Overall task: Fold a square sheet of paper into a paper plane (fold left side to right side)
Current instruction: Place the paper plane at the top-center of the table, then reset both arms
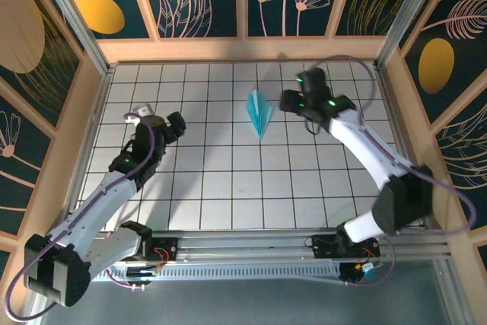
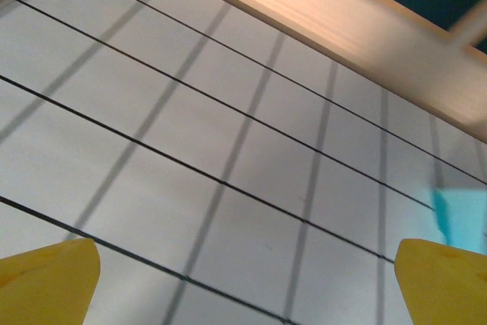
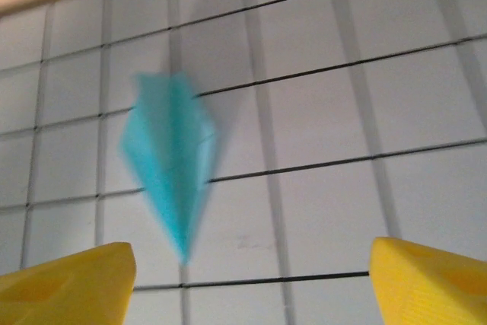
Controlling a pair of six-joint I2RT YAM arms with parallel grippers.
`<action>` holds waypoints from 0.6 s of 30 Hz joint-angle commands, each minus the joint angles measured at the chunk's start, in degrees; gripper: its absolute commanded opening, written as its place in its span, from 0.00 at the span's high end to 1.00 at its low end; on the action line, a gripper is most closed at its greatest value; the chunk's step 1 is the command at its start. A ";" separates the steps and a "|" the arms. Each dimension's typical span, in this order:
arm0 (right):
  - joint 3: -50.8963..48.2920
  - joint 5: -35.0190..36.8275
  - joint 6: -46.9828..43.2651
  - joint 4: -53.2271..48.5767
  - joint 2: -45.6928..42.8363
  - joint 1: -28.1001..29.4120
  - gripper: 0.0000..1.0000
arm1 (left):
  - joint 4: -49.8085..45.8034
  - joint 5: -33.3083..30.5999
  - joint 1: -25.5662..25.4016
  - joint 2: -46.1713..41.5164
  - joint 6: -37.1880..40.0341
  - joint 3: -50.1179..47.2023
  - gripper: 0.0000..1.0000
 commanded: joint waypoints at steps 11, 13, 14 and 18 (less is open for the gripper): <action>-47.52 -3.61 -17.66 60.41 -16.38 -25.33 0.01 | 42.62 -13.32 8.19 8.96 22.11 -16.03 0.01; -50.89 -4.90 -18.44 69.31 -13.54 -25.72 0.01 | 46.79 -12.47 8.51 11.63 24.48 -17.21 0.01; -52.08 -5.26 -18.78 73.24 -11.80 -25.66 0.01 | 48.78 -11.84 8.56 13.01 25.94 -17.59 0.01; -56.48 -7.68 -18.68 91.27 -3.45 -25.70 0.01 | 57.68 -10.45 8.90 16.78 30.30 -19.65 0.01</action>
